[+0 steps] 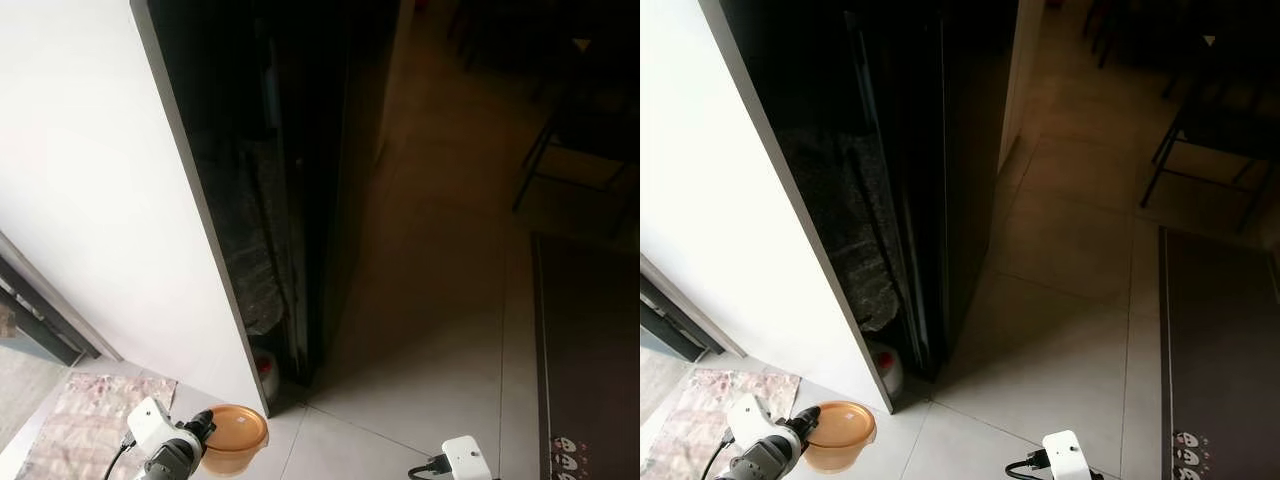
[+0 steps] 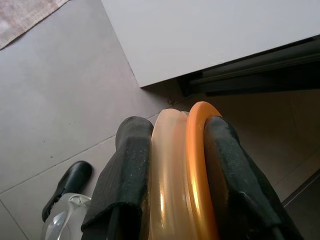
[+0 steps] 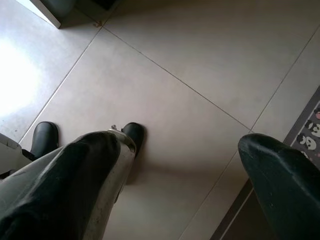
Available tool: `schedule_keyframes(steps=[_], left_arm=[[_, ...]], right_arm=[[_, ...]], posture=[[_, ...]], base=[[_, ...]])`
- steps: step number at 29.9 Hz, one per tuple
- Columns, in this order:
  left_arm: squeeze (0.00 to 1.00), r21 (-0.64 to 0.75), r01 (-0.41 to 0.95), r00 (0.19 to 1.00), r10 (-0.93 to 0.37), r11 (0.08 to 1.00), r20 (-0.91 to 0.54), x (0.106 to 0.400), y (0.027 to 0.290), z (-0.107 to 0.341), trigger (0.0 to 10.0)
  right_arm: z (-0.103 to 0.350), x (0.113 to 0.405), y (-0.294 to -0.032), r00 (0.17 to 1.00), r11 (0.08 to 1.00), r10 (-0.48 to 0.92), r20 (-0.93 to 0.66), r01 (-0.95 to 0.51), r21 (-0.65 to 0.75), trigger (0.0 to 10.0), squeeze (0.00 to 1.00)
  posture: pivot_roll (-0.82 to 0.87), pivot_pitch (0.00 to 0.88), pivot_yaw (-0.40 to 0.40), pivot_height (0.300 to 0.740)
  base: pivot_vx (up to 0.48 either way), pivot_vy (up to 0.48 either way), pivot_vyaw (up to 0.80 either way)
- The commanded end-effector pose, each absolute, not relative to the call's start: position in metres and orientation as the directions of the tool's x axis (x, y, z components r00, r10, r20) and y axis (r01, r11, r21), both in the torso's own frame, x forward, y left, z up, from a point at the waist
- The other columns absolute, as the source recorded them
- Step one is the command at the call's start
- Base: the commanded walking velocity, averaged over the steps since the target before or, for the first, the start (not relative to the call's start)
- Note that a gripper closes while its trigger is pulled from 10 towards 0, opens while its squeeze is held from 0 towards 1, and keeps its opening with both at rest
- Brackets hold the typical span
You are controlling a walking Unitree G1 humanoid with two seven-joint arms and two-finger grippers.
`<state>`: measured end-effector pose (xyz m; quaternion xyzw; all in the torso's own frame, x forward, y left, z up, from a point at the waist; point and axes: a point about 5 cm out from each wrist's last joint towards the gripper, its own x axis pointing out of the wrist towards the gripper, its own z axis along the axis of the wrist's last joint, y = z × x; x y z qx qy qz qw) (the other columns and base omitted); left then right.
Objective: Restocking fridge
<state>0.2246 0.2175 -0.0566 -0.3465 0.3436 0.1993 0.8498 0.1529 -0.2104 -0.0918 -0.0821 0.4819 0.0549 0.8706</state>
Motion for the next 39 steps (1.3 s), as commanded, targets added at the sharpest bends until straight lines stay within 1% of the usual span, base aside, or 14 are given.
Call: schedule_keyframes(steps=[1, 3, 9, 21, 27, 35, 39], left_arm=[[0.0, -0.436, -0.58, 0.663, 0.087, 0.688, -0.744, 0.2193, 0.2154, -0.0607, 10.0], [0.0, -0.435, -0.578, 0.663, 0.087, 0.69, -0.743, 0.2195, 0.2156, -0.0605, 10.0], [0.0, -0.434, -0.575, 0.665, 0.088, 0.693, -0.742, 0.2199, 0.2159, -0.0601, 10.0], [0.0, -0.436, -0.566, 0.665, 0.075, 0.699, -0.743, 0.2204, 0.213, -0.0604, 10.0], [0.0, -0.435, -0.564, 0.665, 0.074, 0.702, -0.743, 0.2205, 0.2129, -0.0604, 10.0], [0.0, -0.433, -0.559, 0.665, 0.071, 0.708, -0.743, 0.2204, 0.2121, -0.0606, 10.0], [0.0, -0.432, -0.556, 0.666, 0.07, 0.71, -0.743, 0.2204, 0.2122, -0.0606, 10.0]], right_arm=[[-0.0929, 0.1497, -0.2109, 0.529, 0.985, 0.011, -0.848, -0.154, -0.083, 10.0, 0.0], [-0.0928, 0.1498, -0.211, 0.529, 0.984, 0.01, -0.849, -0.155, -0.085, 10.0, 0.0], [-0.0931, 0.1496, -0.2109, 0.521, 0.981, 0.012, -0.854, -0.17, -0.09, 10.0, 0.0], [-0.0923, 0.1507, -0.2112, 0.533, 0.982, 0.01, -0.846, -0.166, -0.093, 10.0, 0.0], [-0.0926, 0.1504, -0.2111, 0.53, 0.984, 0.012, -0.848, -0.159, -0.086, 10.0, 0.0], [-0.0927, 0.1502, -0.2107, 0.527, 0.983, 0.018, -0.85, -0.165, -0.082, 10.0, 0.0], [-0.0924, 0.1507, -0.2109, 0.533, 0.982, 0.013, -0.846, -0.166, -0.089, 10.0, 0.0]], posture=[[-0.01, 0.029, 0.017, 0.74], [0.0, 0.031, 0.017, 0.74], [0.0, 0.031, 0.017, 0.74], [0.0, 0.032, 0.016, 0.74], [0.0, 0.033, 0.016, 0.74], [0.0, 0.033, 0.016, 0.74], [0.0, 0.03, 0.017, 0.74]], base=[[0.0, 0.0, 0.0], [0.0, 0.0, -0.25], [0.0, 0.0, -0.77], [0.0, 0.0, 0.0], [0.0, 0.309, 0.0], [0.0, 0.306, -0.57], [0.0, 0.303, 0.0]])
